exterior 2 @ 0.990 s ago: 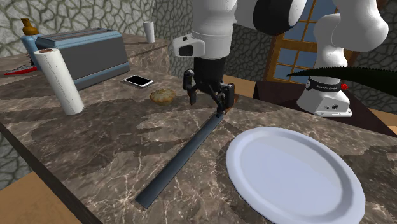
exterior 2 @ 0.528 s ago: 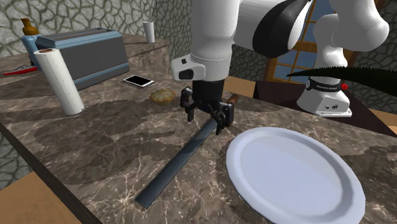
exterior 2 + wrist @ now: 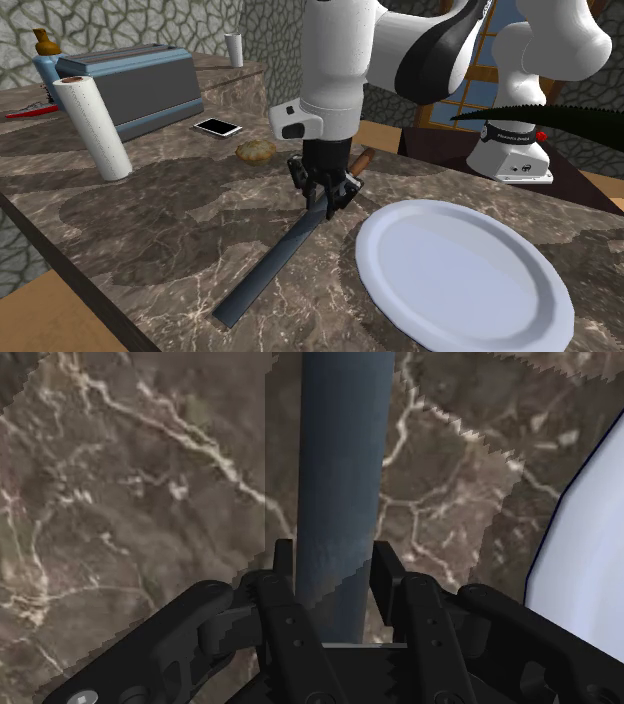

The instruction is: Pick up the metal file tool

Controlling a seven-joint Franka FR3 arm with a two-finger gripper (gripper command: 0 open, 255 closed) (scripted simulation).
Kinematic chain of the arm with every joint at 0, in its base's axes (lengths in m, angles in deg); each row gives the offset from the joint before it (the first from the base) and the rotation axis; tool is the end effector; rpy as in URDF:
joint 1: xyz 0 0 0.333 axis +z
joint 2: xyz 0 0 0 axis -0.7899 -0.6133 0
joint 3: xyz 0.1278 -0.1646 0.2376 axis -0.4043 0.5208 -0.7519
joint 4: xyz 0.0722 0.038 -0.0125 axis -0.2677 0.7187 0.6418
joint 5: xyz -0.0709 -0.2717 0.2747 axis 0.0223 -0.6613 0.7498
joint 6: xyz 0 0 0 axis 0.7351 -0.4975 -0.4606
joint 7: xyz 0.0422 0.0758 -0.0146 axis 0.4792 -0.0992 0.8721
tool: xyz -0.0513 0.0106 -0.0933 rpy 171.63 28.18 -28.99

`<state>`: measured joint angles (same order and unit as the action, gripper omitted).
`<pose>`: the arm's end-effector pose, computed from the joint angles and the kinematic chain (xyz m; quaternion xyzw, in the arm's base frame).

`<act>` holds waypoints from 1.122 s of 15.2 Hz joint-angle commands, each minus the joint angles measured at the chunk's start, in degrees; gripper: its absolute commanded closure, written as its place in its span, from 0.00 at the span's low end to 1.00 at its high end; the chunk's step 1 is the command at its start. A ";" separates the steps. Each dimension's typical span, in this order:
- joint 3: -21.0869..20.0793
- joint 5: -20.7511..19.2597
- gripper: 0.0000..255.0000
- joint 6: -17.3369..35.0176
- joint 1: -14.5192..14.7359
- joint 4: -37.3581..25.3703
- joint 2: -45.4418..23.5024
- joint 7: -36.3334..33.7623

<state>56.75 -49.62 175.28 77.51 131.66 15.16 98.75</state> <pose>0.4575 0.4361 0.2770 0.8245 0.5645 0.0121 0.0375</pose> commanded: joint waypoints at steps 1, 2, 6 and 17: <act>0.01 -0.01 1.00 0.04 0.01 0.05 -0.05 -0.02; 0.01 -0.01 1.00 0.02 0.01 0.02 -0.05 -0.02; 0.02 -0.02 1.00 0.05 0.00 0.01 -0.09 0.00; -1.45 2.88 1.00 -6.38 -0.98 -1.89 4.84 2.24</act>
<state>55.41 -47.02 169.56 76.65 130.03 19.57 100.71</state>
